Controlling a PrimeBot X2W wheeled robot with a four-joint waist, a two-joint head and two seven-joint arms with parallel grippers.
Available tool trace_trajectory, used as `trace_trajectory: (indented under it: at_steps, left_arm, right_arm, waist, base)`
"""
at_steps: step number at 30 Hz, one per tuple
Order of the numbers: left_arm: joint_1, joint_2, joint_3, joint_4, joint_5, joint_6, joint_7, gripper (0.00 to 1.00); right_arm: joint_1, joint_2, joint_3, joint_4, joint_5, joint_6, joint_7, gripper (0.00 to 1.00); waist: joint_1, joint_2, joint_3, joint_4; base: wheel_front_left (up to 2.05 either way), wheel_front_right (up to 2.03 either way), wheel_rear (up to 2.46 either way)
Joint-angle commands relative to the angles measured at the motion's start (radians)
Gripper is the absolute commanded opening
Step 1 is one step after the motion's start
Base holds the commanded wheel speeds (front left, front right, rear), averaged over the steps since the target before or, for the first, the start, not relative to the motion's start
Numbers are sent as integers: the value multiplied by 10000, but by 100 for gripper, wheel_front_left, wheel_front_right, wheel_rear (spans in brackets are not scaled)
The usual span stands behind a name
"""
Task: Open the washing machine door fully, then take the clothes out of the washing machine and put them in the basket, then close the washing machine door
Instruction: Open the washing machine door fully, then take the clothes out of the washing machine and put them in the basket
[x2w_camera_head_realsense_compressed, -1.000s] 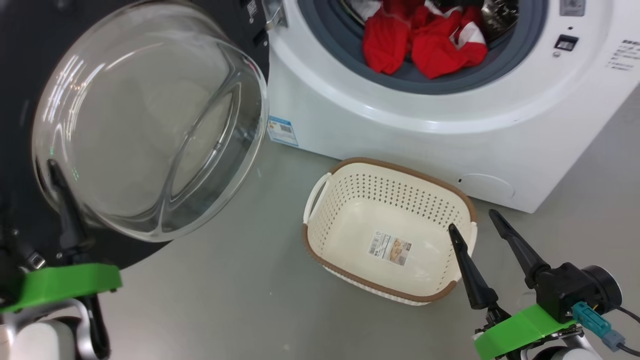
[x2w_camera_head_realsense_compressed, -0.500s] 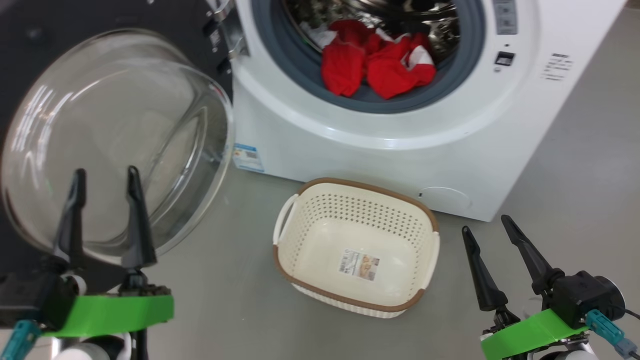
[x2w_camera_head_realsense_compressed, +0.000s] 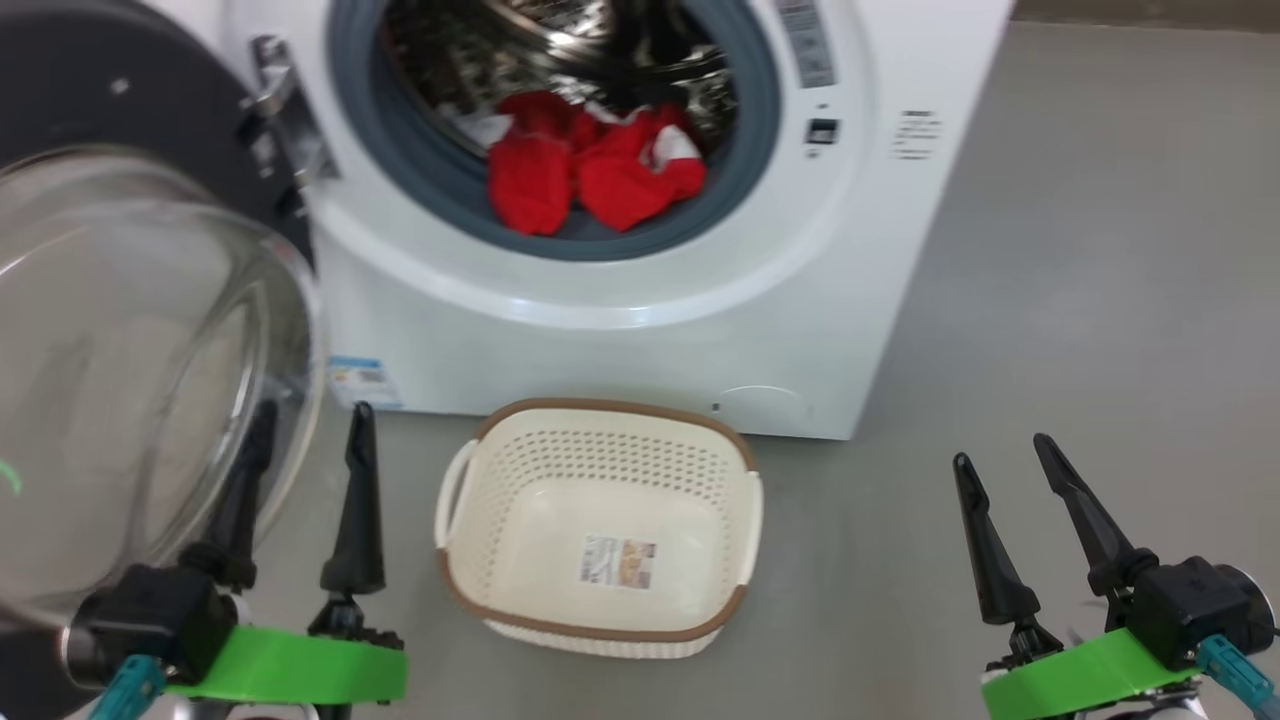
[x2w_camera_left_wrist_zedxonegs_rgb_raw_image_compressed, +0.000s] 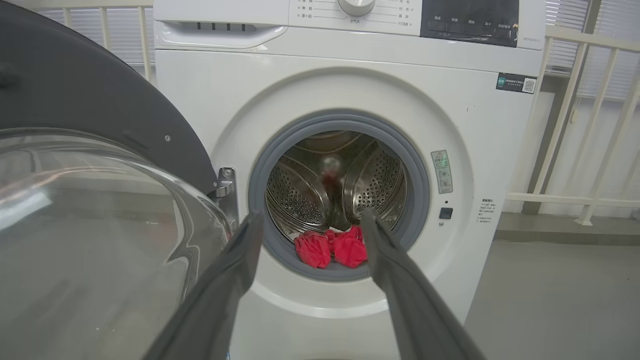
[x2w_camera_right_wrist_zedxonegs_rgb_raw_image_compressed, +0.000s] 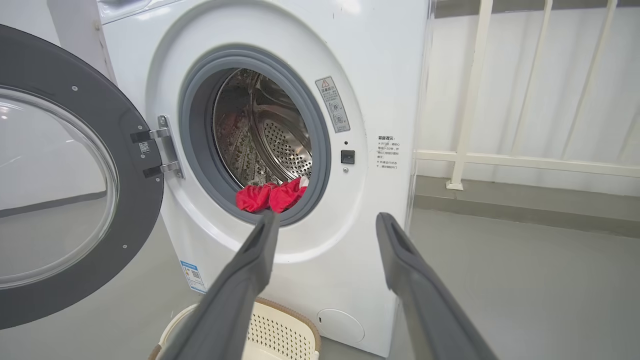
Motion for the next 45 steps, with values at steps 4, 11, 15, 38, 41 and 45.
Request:
trace_trajectory:
  at_steps: [4,11,15,38,41,45]
  left_arm:
    - [141,118,169,113,-234,-127,59,100]
    - [336,88,82,586,-475,-224,-235,100]
    - [573,276,-48,904,-222,-232,-323,100]
    - [1605,355,-66,1543,-114,207,-726,100]
    - [1703,349,-79,1602,-116,265,-749,100]
    - [1789,346,-98,1662,-156,294,-774,100]
  right_arm:
    - [112,-18,148,-198,10,65,-130,100]
    - [350,-18,279,-342,-25,65,-144,100]
    - [528,-18,344,-532,-69,65,-146,100]
    - [1534,-18,-108,-1000,-323,65,-148,100]
    - [1603,-18,-171,-1008,-309,65,-148,100]
    - [1704,-18,-214,-1013,-250,65,-148,100]
  waist:
    - [0,-1,-425,-1251]
    - [0,-1,-670,-1961]
    - [0,-1,-814,-2235]
    - [0,-1,-1376,-2765]
    - [0,-1,-1458,-2742]
    - [0,-1,-1550,-2676]
  base:
    - [0,0,0]
    - [0,0,0]
    - [0,0,0]
    - [0,0,0]
    - [0,0,0]
    - [0,0,0]
